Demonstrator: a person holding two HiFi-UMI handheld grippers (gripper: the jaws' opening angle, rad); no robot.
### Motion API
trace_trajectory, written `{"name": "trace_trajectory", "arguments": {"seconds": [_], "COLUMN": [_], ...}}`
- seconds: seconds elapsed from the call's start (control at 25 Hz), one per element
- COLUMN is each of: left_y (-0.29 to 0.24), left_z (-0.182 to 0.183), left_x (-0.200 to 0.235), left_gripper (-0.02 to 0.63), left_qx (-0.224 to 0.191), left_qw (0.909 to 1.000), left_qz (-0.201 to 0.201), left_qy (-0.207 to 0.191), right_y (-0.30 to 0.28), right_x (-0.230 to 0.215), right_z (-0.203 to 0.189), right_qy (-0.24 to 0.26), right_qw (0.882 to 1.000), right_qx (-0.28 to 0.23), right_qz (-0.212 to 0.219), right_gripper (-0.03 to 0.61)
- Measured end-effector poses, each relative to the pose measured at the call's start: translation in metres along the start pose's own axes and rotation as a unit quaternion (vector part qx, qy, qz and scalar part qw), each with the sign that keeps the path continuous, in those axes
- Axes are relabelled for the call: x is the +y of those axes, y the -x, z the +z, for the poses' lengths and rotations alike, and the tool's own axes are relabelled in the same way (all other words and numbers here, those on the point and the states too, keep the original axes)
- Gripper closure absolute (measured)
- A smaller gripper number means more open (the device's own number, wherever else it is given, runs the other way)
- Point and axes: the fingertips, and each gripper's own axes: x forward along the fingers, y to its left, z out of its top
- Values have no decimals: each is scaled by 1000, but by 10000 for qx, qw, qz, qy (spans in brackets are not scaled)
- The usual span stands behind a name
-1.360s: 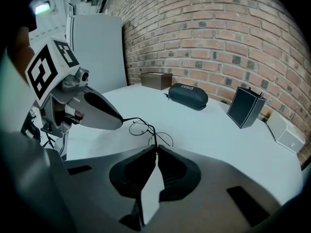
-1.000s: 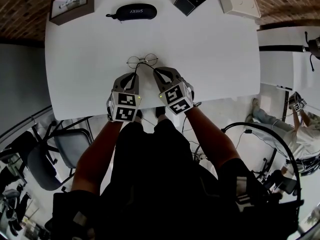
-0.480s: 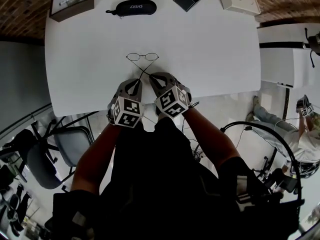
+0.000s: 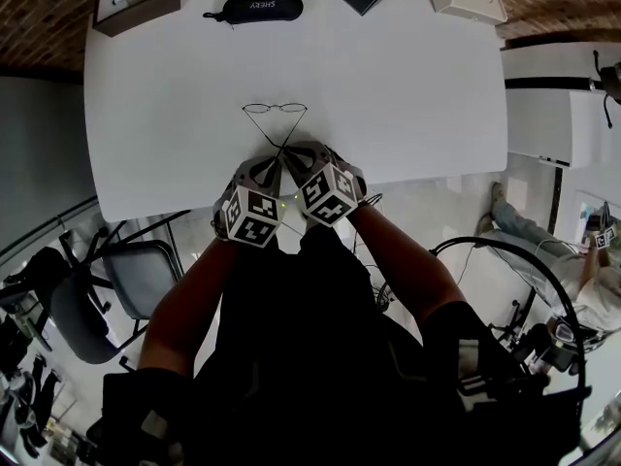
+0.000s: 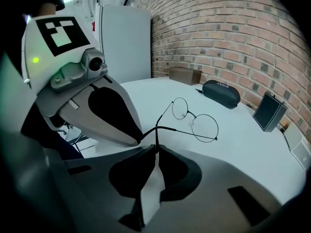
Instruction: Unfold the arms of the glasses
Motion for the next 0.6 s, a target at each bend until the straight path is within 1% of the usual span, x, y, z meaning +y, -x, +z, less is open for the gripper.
{"name": "trace_trajectory", "arguments": {"seconds": [0.28, 0.52, 0.6], "left_y": [-4, -5, -5], "left_z": [-3, -6, -7], "left_x": [-5, -6, -8], "left_gripper": [584, 583, 576], "left_qx": [6, -31, -46], "left_qw": [9999, 9997, 9994], "left_qz": [-61, -127, -188], "left_qy": [87, 207, 291], "right_y": [-3, 9, 15], "right_x": [11, 11, 10], "right_z": [-9, -9, -8], "right_qy": [-46, -273, -435], "right_qw": [9994, 9988, 9981], "right_qx": [105, 18, -51], "right_qz": [316, 405, 425], "right_gripper": [565, 565, 565]}}
